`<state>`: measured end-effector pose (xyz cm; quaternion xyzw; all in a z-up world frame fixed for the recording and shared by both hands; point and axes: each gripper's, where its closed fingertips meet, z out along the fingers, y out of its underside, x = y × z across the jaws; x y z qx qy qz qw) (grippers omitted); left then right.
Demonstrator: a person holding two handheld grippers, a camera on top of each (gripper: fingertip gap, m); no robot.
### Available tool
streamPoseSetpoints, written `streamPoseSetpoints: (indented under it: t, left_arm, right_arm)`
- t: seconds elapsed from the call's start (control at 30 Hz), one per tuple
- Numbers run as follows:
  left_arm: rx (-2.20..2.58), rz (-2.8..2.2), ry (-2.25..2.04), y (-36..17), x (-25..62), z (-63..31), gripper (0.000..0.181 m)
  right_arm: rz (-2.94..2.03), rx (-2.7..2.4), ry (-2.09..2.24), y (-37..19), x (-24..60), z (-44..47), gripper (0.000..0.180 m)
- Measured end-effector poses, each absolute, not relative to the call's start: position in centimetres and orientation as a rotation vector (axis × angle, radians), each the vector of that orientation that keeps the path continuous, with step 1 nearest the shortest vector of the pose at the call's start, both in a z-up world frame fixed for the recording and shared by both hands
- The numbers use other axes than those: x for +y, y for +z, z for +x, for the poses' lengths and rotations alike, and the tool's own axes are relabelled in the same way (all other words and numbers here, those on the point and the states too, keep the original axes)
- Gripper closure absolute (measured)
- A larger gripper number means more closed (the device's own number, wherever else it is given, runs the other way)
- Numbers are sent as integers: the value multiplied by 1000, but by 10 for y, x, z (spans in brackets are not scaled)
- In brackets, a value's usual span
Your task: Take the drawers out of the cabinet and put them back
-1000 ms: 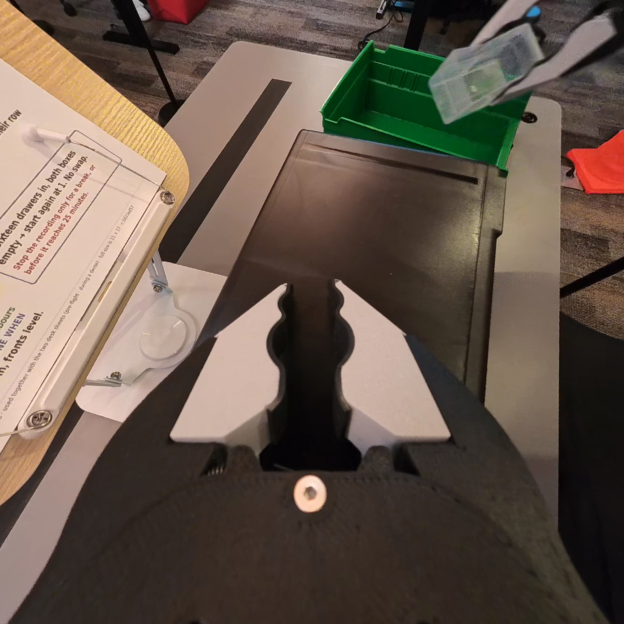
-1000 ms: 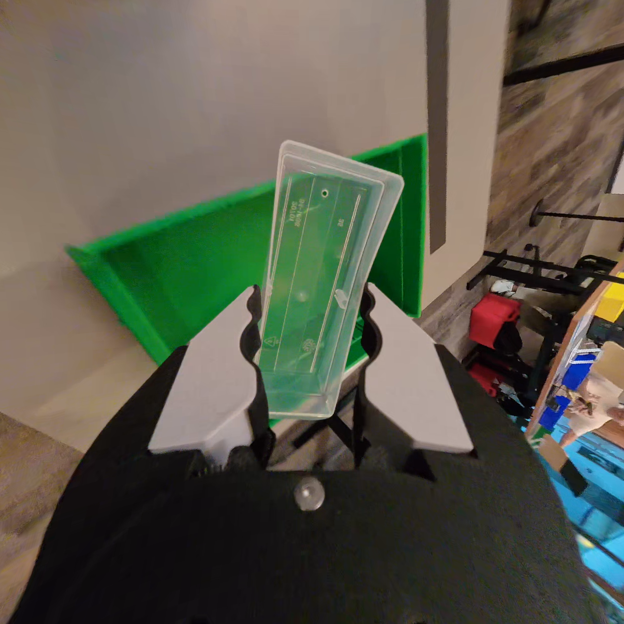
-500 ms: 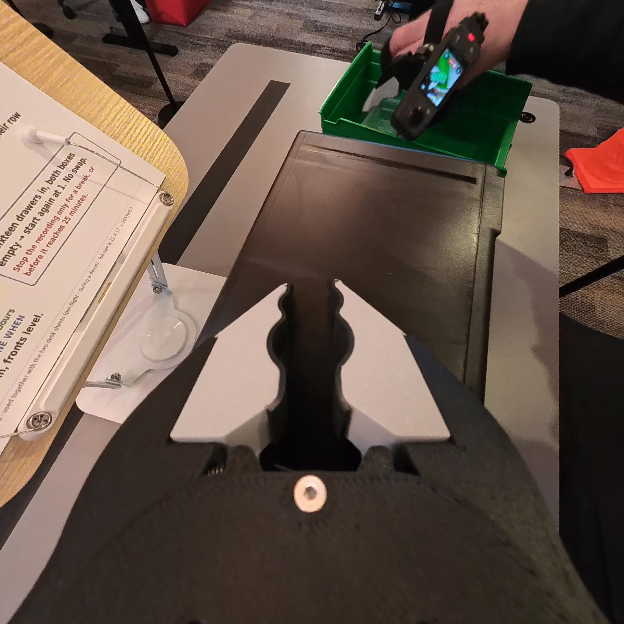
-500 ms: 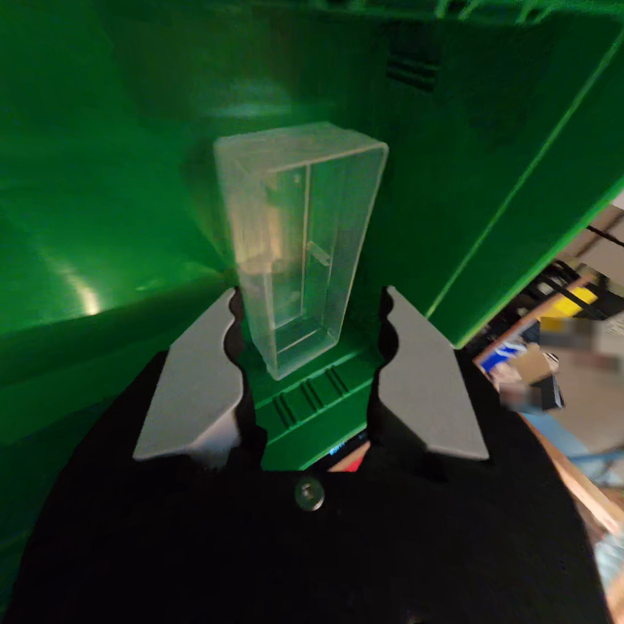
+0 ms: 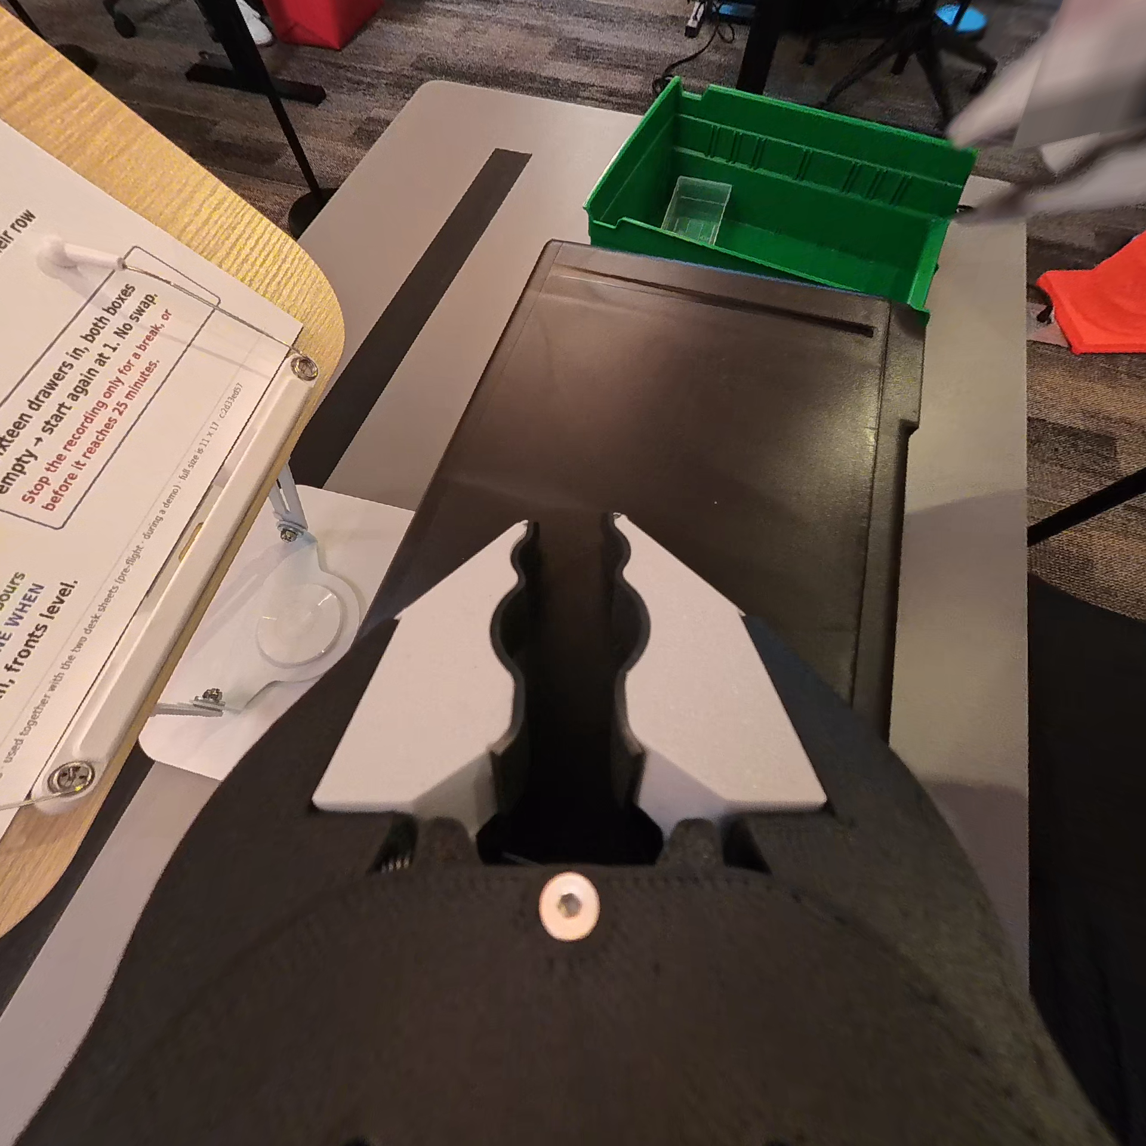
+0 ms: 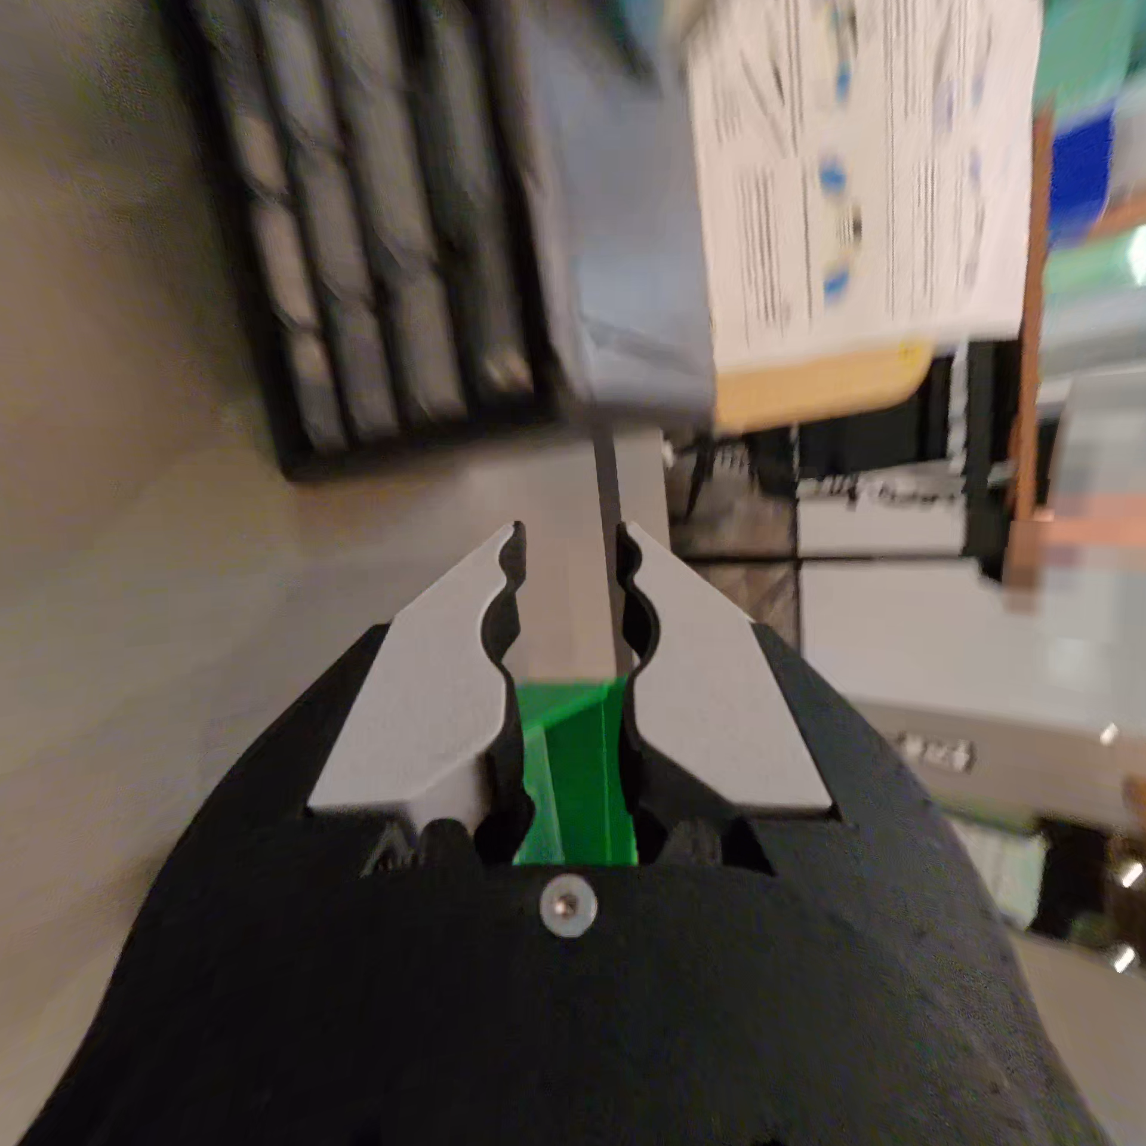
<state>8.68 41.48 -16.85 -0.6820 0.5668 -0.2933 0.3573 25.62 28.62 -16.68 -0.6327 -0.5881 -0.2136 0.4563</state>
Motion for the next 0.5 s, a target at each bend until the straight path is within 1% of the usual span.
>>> streamPoseSetpoints:
  t: [0.1, 0.2, 0.27, 0.33, 0.4, 0.5]
  left_arm:
    - [1457, -1766, -758, -168, 415, 87, 161]
    - [1452, -1772, -758, -169, 416, 87, 162]
    - [1450, -1772, -756, -169, 416, 87, 162]
    - [1449, -1773, -757, -169, 416, 86, 162]
    - [1450, -1774, -755, -169, 416, 87, 162]
    - [1452, -1773, -755, -169, 416, 87, 162]
  right_arm:
    - [-1318, -1597, -564, -193, 267, 164, 149]
    - [-1197, -1640, -601, -234, 275, 103, 145]
    - [-1081, -1633, -684, -247, 288, 80, 146]
    - [-995, -1575, -735, -245, 301, 65, 146]
    - [-956, -1524, -767, -238, 309, 57, 148]
    - [-984, -1583, -765, -252, 322, 54, 153]
